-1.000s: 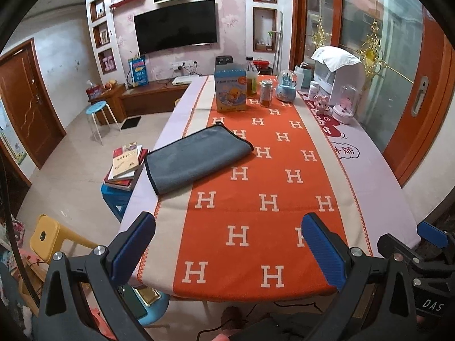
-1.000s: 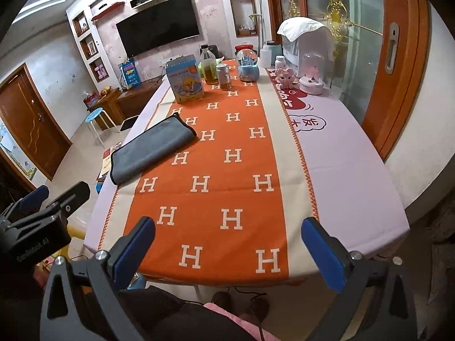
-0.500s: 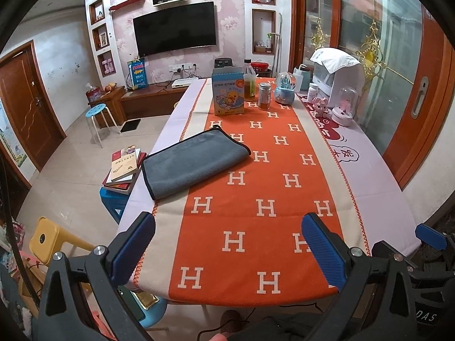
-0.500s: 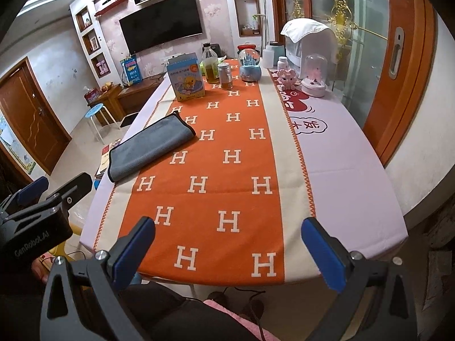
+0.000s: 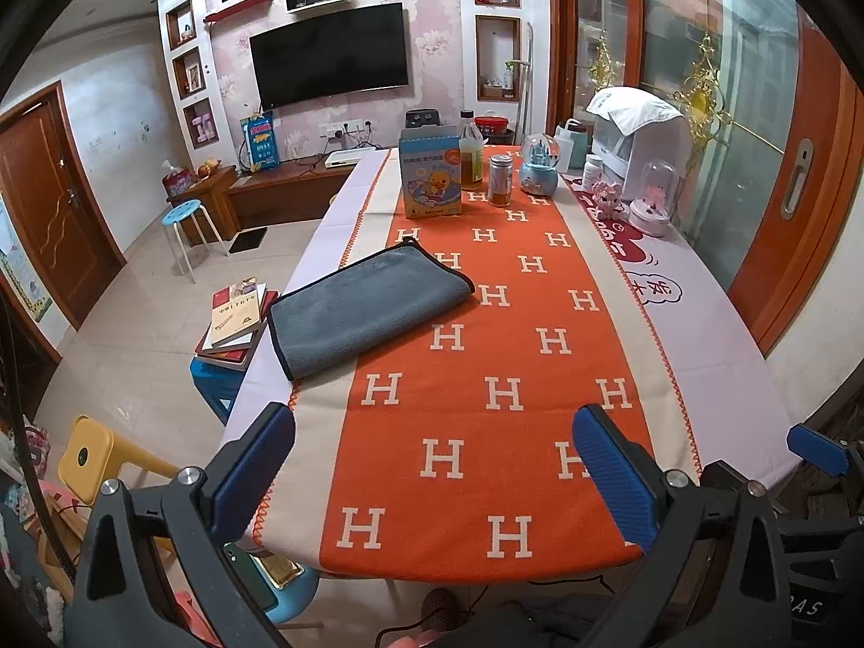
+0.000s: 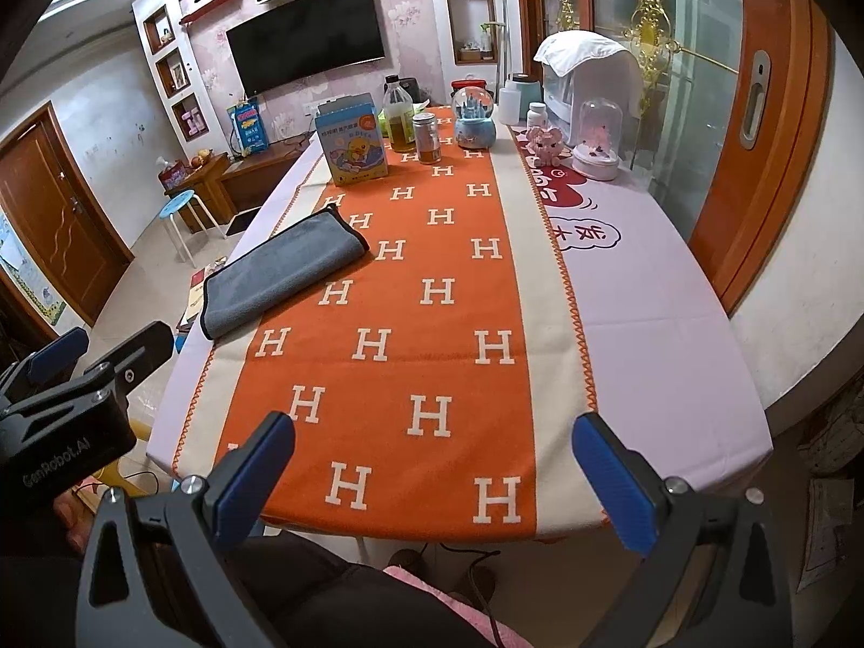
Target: Fold towel
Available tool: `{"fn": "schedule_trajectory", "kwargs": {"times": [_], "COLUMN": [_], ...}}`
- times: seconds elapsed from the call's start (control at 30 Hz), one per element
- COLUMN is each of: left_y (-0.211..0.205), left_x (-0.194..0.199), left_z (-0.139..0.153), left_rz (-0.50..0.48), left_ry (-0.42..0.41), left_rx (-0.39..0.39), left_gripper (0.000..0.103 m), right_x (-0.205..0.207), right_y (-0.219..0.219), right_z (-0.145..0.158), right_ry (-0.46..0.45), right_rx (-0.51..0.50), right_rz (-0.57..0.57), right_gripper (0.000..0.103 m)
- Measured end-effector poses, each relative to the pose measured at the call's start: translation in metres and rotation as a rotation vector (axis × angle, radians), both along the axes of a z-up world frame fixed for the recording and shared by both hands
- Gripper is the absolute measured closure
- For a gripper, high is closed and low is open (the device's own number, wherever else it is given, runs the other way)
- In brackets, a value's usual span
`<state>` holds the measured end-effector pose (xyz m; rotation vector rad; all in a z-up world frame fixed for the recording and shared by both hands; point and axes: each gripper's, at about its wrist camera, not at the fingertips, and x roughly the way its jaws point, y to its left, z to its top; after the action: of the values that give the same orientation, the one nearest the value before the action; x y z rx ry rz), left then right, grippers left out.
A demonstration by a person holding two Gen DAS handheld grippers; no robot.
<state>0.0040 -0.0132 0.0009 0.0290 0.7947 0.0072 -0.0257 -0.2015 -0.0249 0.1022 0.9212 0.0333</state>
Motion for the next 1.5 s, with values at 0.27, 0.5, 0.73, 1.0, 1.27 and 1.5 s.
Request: {"fn": "schedule_trajectory", "kwargs": {"times": [0.27, 0.5, 0.73, 1.0, 1.27, 1.5], "left_y": [-0.001, -0.004, -0.002, -0.003, 0.000, 0.004], "left_x": [0.000, -0.004, -0.010, -0.012, -0.020, -0.020], "left_z": [-0.001, -0.007, -0.012, -0.013, -0.021, -0.021], "left_rz": [0.001, 0.000, -0.007, -0.006, -0.010, -0.014], "left_ry": [0.002, 0.011, 0.014, 0.017, 0.035, 0.049], "left_rx": [0.001, 0.008, 0.009, 0.008, 0.001, 0.000], "left_gripper": [0.001, 0.001, 0.001, 0.001, 0.001, 0.001], "right_x": [-0.002, -0.003, -0.005, -0.008, -0.009, -0.007], "right_y": [0.001, 0.002, 0.002, 0.003, 0.006, 0.006], "right_z": [-0.002, -0.003, -0.003, -0.007, -0.010, -0.010], "right_ry": [0.008, 0.012, 0.014, 0.022, 0.042, 0.058], "right_rx": [0.005, 0.004, 0.005, 0.004, 0.007, 0.011], "right_rz": [0.002, 0.003, 0.002, 0.005, 0.012, 0.017], "right_gripper": [0.000, 0.000, 0.000, 0.000, 0.000, 0.000]}}
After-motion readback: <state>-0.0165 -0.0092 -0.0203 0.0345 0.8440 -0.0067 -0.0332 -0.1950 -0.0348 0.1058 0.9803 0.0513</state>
